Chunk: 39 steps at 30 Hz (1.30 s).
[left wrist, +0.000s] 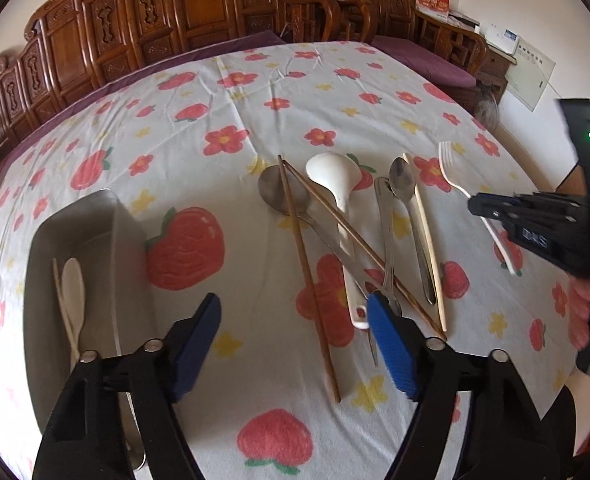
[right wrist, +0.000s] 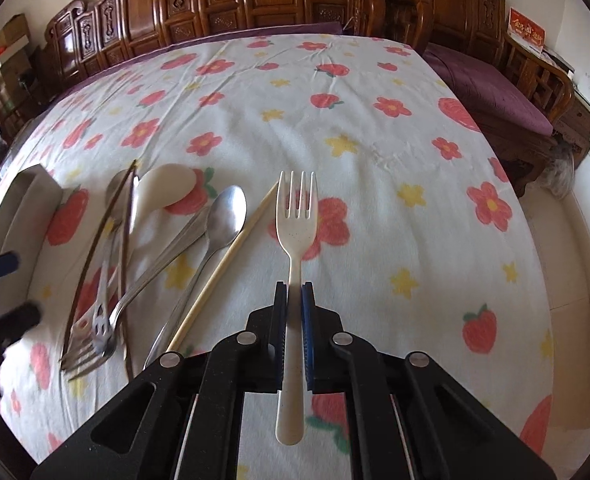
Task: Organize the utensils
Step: 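Grasp a brown chopstick with the left tool while the right tool holds the fork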
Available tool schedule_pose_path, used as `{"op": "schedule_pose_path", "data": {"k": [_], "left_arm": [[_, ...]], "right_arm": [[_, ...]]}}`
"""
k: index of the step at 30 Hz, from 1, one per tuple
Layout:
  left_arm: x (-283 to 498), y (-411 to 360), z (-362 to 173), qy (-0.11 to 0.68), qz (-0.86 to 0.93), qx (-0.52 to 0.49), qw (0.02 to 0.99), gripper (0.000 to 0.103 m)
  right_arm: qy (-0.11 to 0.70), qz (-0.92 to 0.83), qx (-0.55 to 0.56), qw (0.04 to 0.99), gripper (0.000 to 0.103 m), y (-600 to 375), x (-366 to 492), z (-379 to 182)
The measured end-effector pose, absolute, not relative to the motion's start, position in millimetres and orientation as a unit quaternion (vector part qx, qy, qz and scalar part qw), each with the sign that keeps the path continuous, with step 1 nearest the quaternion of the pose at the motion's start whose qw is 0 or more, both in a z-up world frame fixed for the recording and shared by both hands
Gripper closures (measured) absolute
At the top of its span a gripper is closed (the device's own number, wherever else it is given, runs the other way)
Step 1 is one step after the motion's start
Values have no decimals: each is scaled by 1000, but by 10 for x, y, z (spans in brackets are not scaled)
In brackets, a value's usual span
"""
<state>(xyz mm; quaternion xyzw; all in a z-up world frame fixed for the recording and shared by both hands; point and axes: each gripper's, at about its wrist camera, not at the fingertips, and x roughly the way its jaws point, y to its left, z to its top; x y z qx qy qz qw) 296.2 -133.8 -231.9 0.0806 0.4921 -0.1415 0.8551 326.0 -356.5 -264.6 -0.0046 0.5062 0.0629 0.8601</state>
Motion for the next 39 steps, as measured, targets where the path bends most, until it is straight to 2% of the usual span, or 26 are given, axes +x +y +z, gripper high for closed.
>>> {"op": "schedule_pose_path", "data": {"k": [4,7,14,21,24,30,39], "left_arm": [[3119,-1431,-2473,510,-140,83,844,57],[3210,-1465,-2570,522,-136,79,838,67],[3303,-1533,-2625,526,-127,85,837,69],[3377,-1499,-2685,530,-113,79,836,76],[3367,-1494,-2678,535,-113,78,834,97],[3304,-1444,-2561,532,-109,78,836,98],[3115,-1343,-2076,494,-115,85,858,98]], "right_arm": [[501,72,8,863,95,-3566,3126,-2592],[496,78,9,865,95,-3551,3070,-2562],[491,80,9,867,95,-3565,3066,-2524],[481,89,14,872,94,-3567,3062,-2416],[474,93,17,875,94,-3551,3055,-2345],[459,101,23,882,94,-3541,3037,-2172],[434,123,12,893,94,-3362,2952,-1897]]}}
